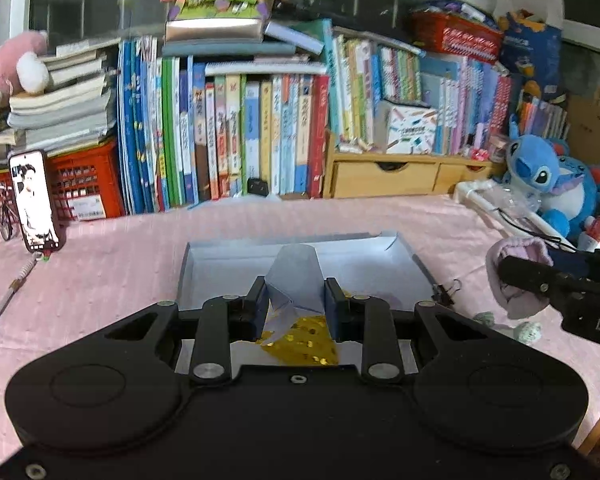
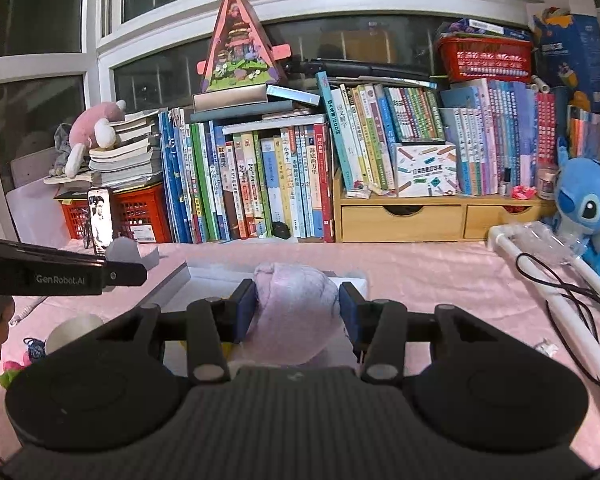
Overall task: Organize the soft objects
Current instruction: 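Carry the tissue with the left tool while the right tool carries the sock into the tray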
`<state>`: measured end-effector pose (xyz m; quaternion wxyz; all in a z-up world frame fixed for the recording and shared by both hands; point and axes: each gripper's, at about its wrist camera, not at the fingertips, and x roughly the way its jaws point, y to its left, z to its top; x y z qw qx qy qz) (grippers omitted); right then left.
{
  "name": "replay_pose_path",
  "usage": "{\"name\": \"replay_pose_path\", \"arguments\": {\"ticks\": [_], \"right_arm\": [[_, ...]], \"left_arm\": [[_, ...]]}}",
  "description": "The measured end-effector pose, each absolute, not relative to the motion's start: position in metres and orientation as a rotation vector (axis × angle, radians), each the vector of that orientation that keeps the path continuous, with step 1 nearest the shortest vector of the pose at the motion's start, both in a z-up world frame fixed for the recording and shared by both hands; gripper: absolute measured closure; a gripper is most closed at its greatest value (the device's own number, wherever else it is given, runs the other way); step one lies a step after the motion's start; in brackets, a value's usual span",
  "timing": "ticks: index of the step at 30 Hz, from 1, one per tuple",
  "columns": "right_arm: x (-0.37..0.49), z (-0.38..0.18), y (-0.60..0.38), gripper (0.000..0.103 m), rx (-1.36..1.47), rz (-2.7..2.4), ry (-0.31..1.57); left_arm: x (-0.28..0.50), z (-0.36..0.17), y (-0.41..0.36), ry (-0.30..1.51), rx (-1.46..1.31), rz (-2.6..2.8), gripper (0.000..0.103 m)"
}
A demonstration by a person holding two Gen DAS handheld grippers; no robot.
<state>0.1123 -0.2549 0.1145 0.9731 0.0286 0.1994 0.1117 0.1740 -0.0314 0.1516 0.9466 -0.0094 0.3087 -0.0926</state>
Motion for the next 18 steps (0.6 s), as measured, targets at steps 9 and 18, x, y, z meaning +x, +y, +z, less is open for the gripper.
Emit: {"name": "replay_pose_path", "arguments": {"ticks": [9, 18], "right_arm": [[0.179, 0.12, -0.257, 0.053, 0.092, 0.237, 0.546], [0.237, 0.098, -0.247, 0.052, 0.07, 0.2, 0.7]], "left_arm": [[0.24, 0.143, -0.015, 0.766, -0.032, -0.117, 0.076], [0.292, 0.109, -0.009, 0.977, -0.094, -0.109, 0.076]]}}
